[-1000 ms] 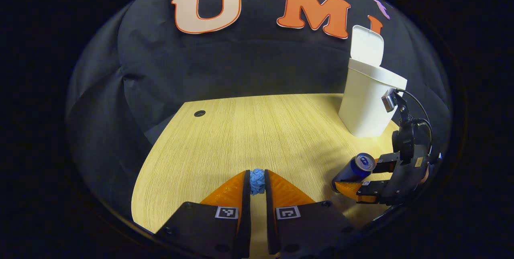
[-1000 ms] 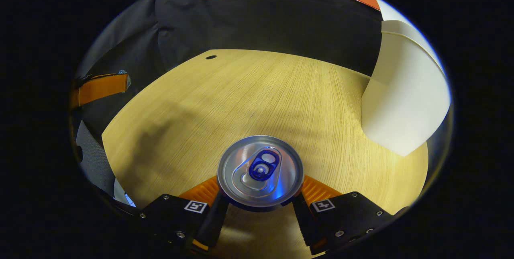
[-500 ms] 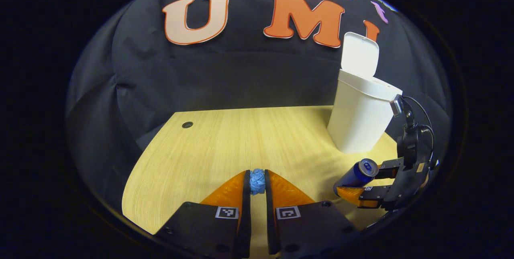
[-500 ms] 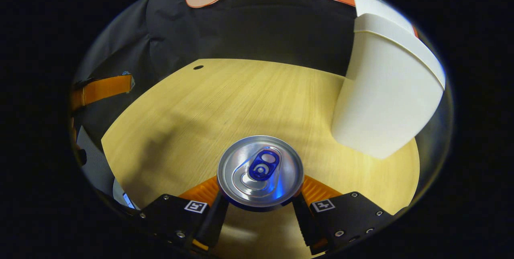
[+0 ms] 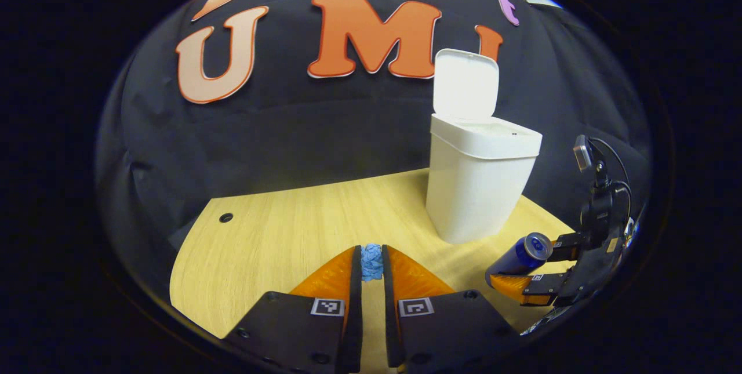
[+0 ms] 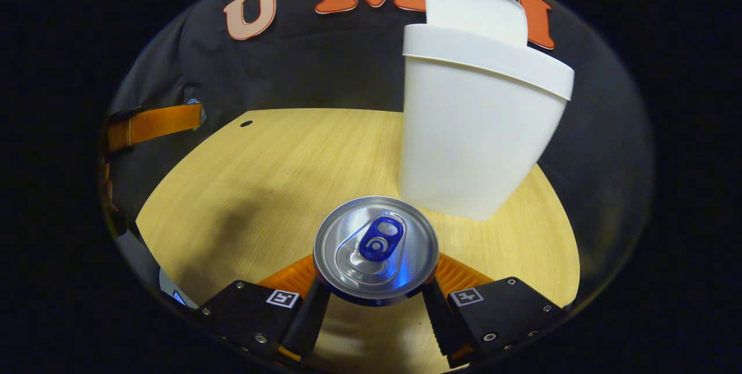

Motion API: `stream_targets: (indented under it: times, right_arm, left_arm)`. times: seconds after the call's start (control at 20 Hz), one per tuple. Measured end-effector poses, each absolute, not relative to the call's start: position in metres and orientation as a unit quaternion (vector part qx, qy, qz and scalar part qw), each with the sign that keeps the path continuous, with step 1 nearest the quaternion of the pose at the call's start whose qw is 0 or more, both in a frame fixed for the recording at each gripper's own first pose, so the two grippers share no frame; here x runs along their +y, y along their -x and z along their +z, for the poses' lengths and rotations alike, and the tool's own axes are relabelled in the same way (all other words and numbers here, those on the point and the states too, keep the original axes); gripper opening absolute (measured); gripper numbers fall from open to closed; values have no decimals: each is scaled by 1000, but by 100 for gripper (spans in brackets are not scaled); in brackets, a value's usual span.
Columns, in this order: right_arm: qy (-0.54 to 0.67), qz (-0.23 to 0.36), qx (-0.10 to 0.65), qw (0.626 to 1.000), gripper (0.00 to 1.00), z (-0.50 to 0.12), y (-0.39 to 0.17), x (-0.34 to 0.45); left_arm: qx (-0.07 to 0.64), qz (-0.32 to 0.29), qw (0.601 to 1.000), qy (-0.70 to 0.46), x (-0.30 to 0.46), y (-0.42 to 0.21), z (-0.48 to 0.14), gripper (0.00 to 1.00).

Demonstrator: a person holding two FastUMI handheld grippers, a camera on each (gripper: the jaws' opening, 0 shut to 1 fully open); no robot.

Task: Press the lid of the desktop garbage bin to open it, pick up the crumpled paper on the desktop and throw it into the bin, then pick up the pop can on the desktop and drop it into the bin, and finally close the garbage bin lid.

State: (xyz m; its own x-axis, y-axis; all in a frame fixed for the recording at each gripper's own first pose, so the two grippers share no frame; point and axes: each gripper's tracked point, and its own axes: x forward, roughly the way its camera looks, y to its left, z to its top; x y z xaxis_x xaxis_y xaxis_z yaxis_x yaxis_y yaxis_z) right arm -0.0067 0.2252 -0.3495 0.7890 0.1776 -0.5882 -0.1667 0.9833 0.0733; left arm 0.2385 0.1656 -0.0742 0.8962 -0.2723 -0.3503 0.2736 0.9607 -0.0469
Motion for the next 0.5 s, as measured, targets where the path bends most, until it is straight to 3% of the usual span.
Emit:
stream_targets:
  times: [0.5]
  right_arm:
    - [-32,39,301,952,79,-349,5,223]
  left_arm:
    - [75,-171,982,-17,122,-280,-26,20]
